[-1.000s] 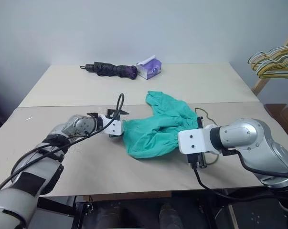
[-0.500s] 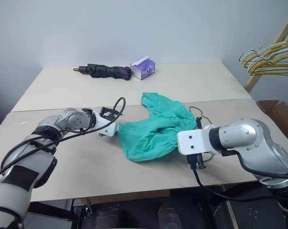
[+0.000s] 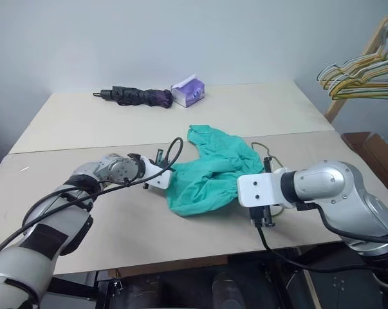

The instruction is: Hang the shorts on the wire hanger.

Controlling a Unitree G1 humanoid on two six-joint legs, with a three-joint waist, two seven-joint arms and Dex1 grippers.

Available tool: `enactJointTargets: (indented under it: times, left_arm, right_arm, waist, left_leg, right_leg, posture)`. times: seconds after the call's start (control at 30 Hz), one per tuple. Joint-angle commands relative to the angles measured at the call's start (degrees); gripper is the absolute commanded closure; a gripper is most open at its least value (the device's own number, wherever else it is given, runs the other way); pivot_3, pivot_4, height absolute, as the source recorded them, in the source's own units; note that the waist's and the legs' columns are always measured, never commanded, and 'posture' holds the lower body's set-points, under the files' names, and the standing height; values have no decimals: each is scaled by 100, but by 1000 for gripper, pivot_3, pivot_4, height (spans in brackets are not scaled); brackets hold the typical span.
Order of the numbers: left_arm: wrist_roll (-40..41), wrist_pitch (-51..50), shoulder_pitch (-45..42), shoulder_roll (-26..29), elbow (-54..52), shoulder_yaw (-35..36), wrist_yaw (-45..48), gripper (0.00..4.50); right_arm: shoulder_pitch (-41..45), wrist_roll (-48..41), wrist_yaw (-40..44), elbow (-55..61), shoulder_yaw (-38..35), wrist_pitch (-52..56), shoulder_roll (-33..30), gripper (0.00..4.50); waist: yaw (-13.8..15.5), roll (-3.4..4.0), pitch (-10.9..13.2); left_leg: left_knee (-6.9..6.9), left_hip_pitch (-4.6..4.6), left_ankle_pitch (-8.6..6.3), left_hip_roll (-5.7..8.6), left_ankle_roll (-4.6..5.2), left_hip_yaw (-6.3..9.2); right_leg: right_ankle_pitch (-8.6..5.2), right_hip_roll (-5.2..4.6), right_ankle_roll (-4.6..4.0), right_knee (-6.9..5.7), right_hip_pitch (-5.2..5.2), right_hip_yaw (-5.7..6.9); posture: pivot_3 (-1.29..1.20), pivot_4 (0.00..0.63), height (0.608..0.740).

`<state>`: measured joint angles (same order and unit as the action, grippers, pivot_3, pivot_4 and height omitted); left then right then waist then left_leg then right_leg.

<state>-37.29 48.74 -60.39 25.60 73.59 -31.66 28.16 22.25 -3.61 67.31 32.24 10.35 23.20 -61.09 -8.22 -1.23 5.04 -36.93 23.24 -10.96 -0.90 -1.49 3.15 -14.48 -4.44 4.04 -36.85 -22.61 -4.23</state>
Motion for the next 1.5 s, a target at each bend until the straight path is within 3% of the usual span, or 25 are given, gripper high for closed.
enactJointTargets:
  times: [0.03, 0.23, 0.4, 0.57, 0.77, 0.9, 1.0, 1.17, 1.23, 1.33, 1.4, 1.5]
  left_arm:
    - [122, 86, -29, 277, -44, 154, -91, 4480]
    - [397, 523, 189, 1267, -493, 378, 326, 4480]
    - [1439, 491, 965, 2270, -1779, 1035, 1267, 4480]
    - [2628, -666, 2739, 3509, -4497, 1813, 2174, 4480]
    - [4132, -2517, 5289, 5017, -7622, 3338, 3177, 4480]
    - [4826, -3069, 6591, 5264, -8731, 4579, 3975, 4480]
    - [5089, -3354, 6893, 5085, -9165, 4989, 4132, 4480]
    - [4781, -3919, 5798, 4618, -9017, 4190, 3674, 4480]
    - [4499, -4156, 4959, 4227, -8674, 3727, 3438, 4480]
    - [3472, -4181, 3164, 3358, -7360, 2988, 2756, 4480]
    - [2600, -3812, 2056, 2997, -6181, 2538, 2179, 4480]
    - [1194, -3746, 139, 2354, -3994, 1852, 423, 4480]
  right_arm:
    - [166, -10, -103, 57, -132, 34, 63, 4500]
    - [189, 308, -610, -412, -94, -296, 475, 4500]
    - [509, 650, -629, -1063, 100, -951, 566, 4500]
    - [677, 718, -433, -1554, 185, -1684, 539, 4500]
    - [249, -575, 794, -1243, -262, -2069, 57, 4500]
    - [34, -1401, 1534, -1151, -526, -2148, -249, 4500]
    - [207, -1595, 1818, -1320, -533, -2170, -282, 4500]
    - [1219, -1145, 1687, -2226, -170, -2106, 204, 4500]
    - [1760, -729, 1476, -2786, 20, -2139, 466, 4500]
    - [2887, 346, 802, -4266, 382, -2697, 969, 4500]
    - [3679, 1159, -72, -5434, 626, -3050, 1322, 4500]
    - [5015, 2572, -2171, -7376, 1139, -3234, 1833, 4500]
  waist:
    - [-43, 0, 0]
    - [-177, -1, 1]
    - [-201, 0, 3]
    - [-209, 7, 8]
    - [-26, 10, 64]
    - [173, 15, 144]
    - [285, 25, 172]
    - [398, 35, 197]
    - [437, 45, 208]
    - [514, 43, 210]
    - [562, 41, 209]
    - [571, 34, 201]
  left_leg:
    - [0, 0, 0, 0, 0, 0]
    - [4, -3, 0, -4, 0, 2]
    - [5, -3, 0, -3, 0, 2]
    - [12, -5, 0, -8, 0, -1]
    - [14, -13, -1, -12, 1, -2]
    - [14, -65, -1, -21, 1, -16]
    - [16, -92, -2, -35, 0, -33]
    - [16, -92, -1, -38, 1, -44]
    - [16, -92, -1, -36, 1, -45]
    - [12, -83, 2, -28, 3, -34]
    - [8, -73, 8, -23, 2, -26]
    - [9, -42, 13, -7, -4, -19]
  right_leg:
    - [0, 0, 0, -1, 0, 0]
    - [0, 2, -1, -9, -4, 0]
    - [0, -1, -1, -15, -7, 0]
    - [1, -1, -7, -25, -16, -6]
    - [0, -2, -11, -29, -8, -8]
    - [-18, -4, -37, -22, 37, -5]
    - [-40, -1, -88, -25, 48, -4]
    - [-39, 5, -93, -24, 42, -9]
    - [-37, 7, -88, -24, 43, -8]
    - [2, 14, -35, -26, 40, -8]
    - [10, 18, -33, -25, 35, -8]
    - [32, 10, -56, -23, 7, -9]
  posture:
    - [-179, 34, 740]
    - [-161, 41, 740]
    - [-127, 46, 740]
    - [-91, 56, 740]
    - [-51, 83, 740]
    - [-26, 96, 740]
    - [-16, 99, 740]
    - [-3, 100, 740]
    - [7, 90, 740]
    - [14, 72, 740]
    - [17, 56, 740]
    - [26, 34, 740]
